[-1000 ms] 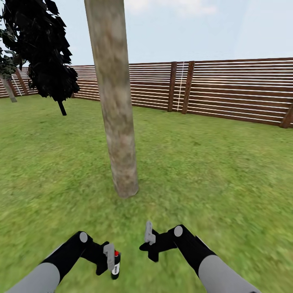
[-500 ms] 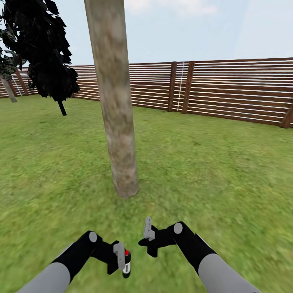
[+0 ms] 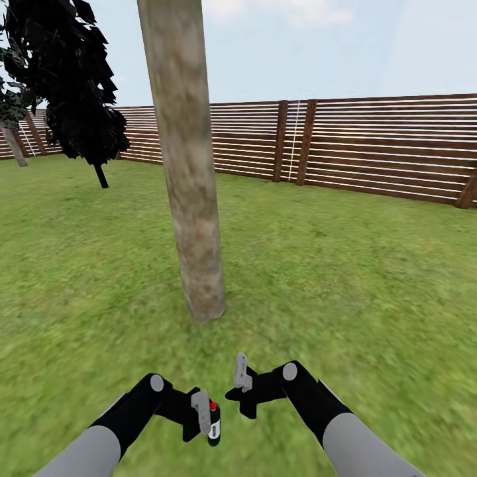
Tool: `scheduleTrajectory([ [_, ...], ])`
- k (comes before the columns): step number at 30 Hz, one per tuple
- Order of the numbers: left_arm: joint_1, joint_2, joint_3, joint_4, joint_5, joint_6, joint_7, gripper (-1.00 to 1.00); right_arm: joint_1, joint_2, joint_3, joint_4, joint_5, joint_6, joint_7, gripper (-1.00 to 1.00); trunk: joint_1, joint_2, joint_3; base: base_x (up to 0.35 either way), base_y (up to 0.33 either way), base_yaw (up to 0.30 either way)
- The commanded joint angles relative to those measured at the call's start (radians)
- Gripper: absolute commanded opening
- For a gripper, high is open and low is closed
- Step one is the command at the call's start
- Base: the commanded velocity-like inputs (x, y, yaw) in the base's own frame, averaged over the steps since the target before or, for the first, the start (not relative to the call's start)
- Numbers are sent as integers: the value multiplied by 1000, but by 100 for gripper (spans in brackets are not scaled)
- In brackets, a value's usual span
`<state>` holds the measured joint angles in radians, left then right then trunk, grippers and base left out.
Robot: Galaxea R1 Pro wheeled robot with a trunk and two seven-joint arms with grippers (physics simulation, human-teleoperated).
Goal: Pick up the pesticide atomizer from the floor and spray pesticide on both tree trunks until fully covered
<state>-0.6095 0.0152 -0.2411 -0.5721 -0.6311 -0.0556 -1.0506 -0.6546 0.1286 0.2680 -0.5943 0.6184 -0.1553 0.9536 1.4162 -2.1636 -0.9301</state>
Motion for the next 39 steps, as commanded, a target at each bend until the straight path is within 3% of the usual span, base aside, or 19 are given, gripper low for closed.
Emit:
scheduleTrajectory([
  [1, 0, 0, -2, -2, -4, -6, 0, -100, 0, 0, -1, -1, 11, -9, 1, -100, 0, 0, -1, 0, 0, 0],
  [28, -9, -41, 0, -2, 1, -9, 17, -100, 0, 0, 0, 0, 11, -9, 0, -100, 0, 0, -1, 0, 0, 0],
  [39, -10, -41, 0, -2, 0, -9, 17, -100, 0, 0, 0, 1, 11, -9, 1, -100, 0, 0, -1, 0, 0, 0],
])
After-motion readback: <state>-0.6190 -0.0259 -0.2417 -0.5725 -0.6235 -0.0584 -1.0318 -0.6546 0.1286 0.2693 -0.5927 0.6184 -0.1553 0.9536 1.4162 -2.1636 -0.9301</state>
